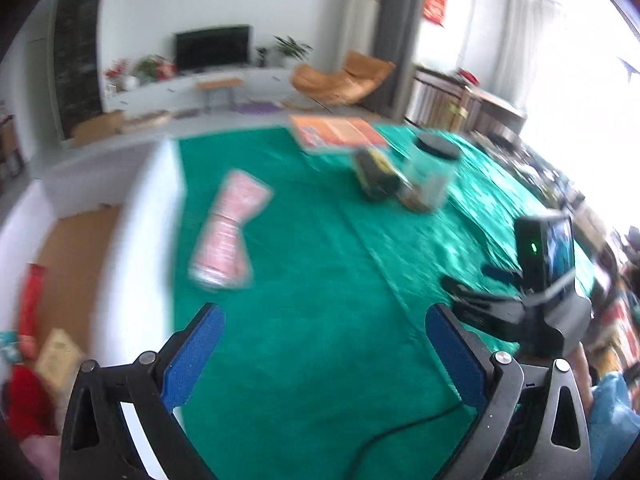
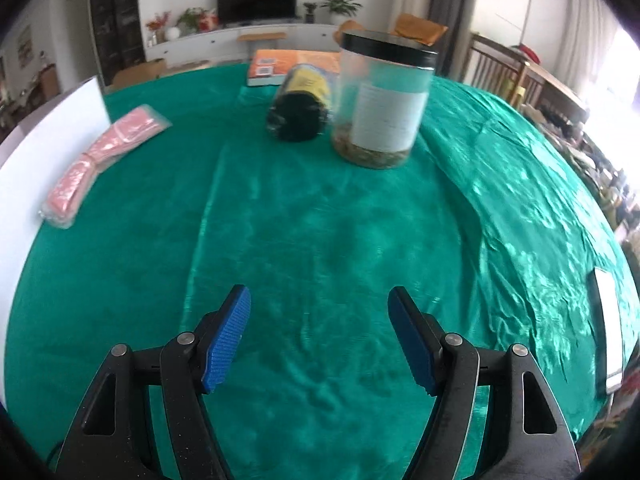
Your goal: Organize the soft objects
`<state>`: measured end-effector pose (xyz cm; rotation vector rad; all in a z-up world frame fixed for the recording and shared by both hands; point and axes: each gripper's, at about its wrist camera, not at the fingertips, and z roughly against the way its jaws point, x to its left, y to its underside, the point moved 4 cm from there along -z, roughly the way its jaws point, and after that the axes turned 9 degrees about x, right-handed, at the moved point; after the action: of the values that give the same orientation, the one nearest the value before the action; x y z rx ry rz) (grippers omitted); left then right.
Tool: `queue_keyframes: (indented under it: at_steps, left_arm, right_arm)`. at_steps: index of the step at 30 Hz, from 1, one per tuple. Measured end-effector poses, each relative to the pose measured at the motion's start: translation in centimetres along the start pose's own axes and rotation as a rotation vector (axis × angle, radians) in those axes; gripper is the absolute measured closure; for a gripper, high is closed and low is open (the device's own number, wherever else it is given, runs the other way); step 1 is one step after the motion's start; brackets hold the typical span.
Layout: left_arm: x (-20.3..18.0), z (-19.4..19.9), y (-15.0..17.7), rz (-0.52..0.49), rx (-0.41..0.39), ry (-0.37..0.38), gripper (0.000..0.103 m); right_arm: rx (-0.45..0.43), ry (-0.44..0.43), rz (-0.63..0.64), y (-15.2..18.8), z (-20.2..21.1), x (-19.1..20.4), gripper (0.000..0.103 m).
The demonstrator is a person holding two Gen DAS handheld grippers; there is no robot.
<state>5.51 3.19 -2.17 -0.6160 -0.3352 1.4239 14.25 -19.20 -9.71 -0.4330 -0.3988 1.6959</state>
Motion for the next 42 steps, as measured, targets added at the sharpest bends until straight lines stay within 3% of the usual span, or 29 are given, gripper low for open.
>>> queue_keyframes:
  at_steps: [5, 11, 18, 20, 42]
  left_arm:
    - [-2.8, -7.6, -0.6, -0.042, 0.088, -0.029, 0.003]
    - [0.3, -12.6, -0.5, 0.037, 0.153, -0.038, 0.003]
    - [0.5, -13.3, 0.0, -0.009, 0.155, -0.089, 0.000]
    - [0.2, -13.3, 0.2, -0.044, 0.172, -0.132, 0.000]
    - [0.4, -13.3, -0.1, -0.073, 0.154, -0.110, 0.000]
  right_arm:
    - [-0.026, 0.064, -0.052, 0.7, -1.3, -2.2, 0.029]
    - [-0.044, 0.049, -0.066, 0.7, -0.6, -2.6, 0.029]
    - [-0.013, 0.008, -0.104, 1.2, -1.3, -3.2, 0.028]
    - [-0.010, -0.009, -0.117, 1.2, -1.4, -3.4, 0.028]
    - [-0.006, -0.016, -0.116, 1.3, -1.5, -3.2, 0.025]
